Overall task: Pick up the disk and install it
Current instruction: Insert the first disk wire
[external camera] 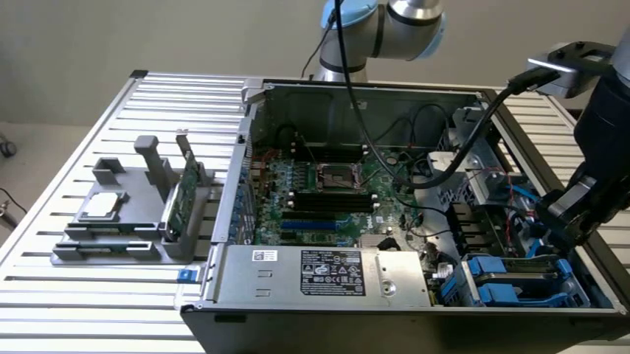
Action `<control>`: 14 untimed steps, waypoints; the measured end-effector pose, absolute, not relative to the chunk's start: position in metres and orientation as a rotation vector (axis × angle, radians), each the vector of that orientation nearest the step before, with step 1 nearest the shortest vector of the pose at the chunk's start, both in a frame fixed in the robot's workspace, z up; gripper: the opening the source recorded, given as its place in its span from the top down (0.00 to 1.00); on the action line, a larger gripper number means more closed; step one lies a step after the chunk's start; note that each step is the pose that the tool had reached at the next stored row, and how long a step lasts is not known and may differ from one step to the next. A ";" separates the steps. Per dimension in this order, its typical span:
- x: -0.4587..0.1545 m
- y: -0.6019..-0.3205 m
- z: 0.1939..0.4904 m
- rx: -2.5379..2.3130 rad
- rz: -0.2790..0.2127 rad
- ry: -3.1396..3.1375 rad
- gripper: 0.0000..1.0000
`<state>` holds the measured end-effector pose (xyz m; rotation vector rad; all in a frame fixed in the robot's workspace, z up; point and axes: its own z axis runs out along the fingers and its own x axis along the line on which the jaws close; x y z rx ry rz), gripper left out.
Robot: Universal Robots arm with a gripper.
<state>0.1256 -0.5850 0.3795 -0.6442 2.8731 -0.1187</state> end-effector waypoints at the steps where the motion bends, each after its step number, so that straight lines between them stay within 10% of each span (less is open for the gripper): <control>1: 0.126 -0.585 0.380 -0.636 -0.125 2.871 0.75; 14: 0.126 -0.584 0.380 -0.445 -0.138 2.880 0.75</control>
